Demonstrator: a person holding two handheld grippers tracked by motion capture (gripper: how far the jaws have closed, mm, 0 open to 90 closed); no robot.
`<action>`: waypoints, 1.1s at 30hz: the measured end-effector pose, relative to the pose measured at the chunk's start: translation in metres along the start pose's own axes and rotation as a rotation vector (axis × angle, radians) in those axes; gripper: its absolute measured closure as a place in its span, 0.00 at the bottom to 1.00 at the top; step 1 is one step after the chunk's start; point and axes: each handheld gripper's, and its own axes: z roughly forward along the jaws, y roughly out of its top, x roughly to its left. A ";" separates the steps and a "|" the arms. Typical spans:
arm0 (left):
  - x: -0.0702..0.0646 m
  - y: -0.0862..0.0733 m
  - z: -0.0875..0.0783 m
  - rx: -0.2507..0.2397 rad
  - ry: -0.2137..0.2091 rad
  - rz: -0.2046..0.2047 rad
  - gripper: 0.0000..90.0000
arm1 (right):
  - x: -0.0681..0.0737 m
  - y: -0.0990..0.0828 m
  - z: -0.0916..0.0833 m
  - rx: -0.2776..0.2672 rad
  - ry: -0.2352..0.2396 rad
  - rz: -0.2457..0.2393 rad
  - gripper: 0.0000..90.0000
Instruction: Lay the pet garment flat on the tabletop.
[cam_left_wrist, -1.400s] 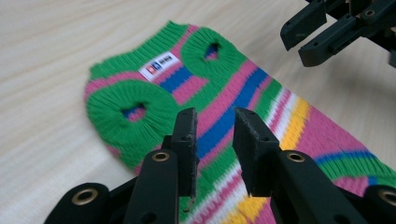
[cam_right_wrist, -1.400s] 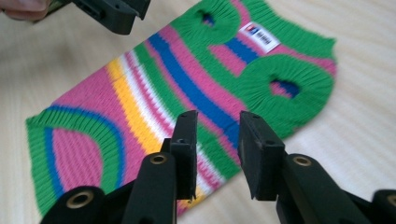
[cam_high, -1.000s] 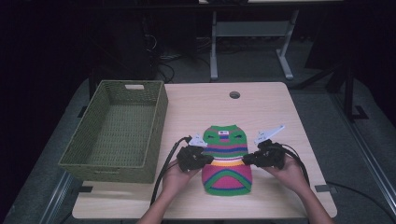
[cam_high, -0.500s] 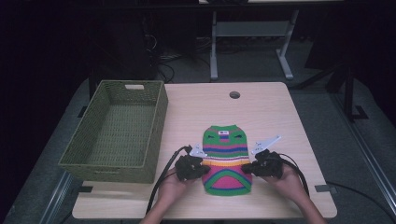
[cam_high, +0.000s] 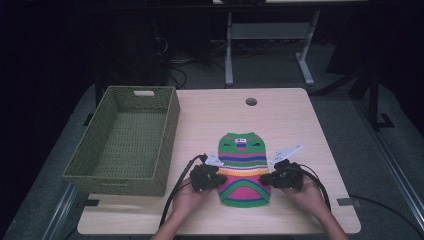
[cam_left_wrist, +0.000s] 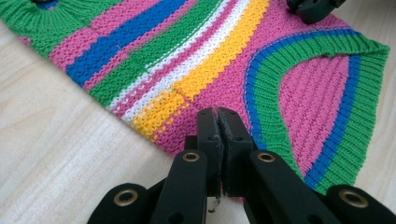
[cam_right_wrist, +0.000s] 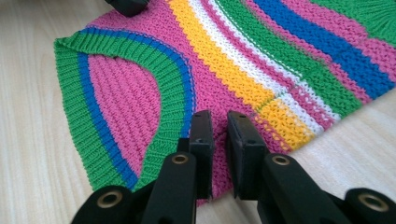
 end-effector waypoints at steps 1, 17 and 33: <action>0.001 0.001 0.000 0.010 0.000 0.009 0.97 | -0.001 0.000 0.000 -0.001 -0.002 -0.003 0.88; 0.010 0.010 0.010 -0.024 0.016 -0.037 0.96 | -0.014 0.000 0.000 -0.033 -0.028 0.043 0.85; 0.018 0.022 0.019 -0.030 0.029 -0.062 0.93 | -0.032 0.007 0.000 -0.028 -0.051 0.095 0.84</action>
